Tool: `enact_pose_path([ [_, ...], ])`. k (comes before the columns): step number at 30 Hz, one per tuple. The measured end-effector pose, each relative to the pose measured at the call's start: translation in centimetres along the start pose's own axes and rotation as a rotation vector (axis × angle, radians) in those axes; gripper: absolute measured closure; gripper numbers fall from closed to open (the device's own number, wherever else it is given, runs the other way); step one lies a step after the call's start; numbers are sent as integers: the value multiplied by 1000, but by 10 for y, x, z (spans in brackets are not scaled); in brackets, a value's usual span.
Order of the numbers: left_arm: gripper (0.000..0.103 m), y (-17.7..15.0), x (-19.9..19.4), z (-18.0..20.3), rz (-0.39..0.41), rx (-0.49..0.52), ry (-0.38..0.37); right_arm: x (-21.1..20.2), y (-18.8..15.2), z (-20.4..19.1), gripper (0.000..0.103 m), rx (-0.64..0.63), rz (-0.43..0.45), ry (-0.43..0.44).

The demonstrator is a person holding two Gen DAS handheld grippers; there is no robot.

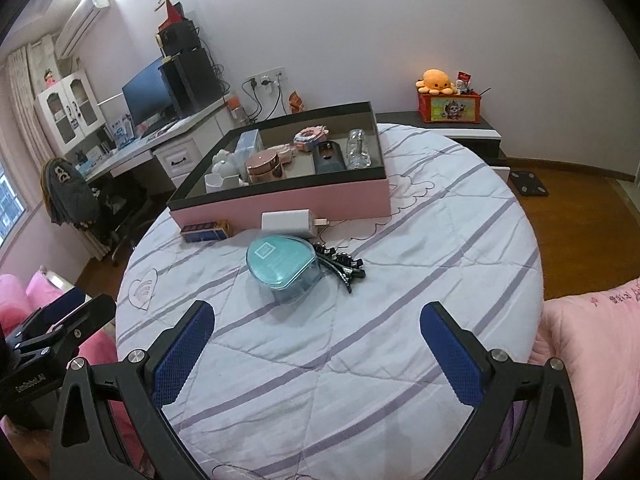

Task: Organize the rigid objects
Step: 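Withdraw both tools from the box back over the quilt, then grasp the teal oval case with the right tool while the left tool grasps the blue-gold box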

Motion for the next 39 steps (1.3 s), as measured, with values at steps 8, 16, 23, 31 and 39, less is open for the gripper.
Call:
enact_pose_path([
  [8, 0, 4, 24, -4, -22, 14, 14, 35, 6, -12, 0, -70, -34, 0],
  [16, 0, 8, 52, -14, -52, -4, 25, 71, 11, -23, 2, -137, -76, -4],
  [23, 0, 6, 73, -20, -86, -10, 32, 98, 14, -27, 10, -175, -105, 0],
  [31, 0, 13, 94, -22, -101, -4, 36, 106, 13, -40, 41, -256, -95, 6],
  [39, 0, 29, 123, -17, -121, 20, 47, 99, 10, -33, 41, -211, -83, 39],
])
Point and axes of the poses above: each gripper's, at about its wrist camera, not at the fingertips, and x roughly the way its jaws point, z to its right, y to its top, the point moved 1 cm from there along x, roughly the way its jaws point, and after that the axes turned 5 degrees about z, right-handed, at the moved point
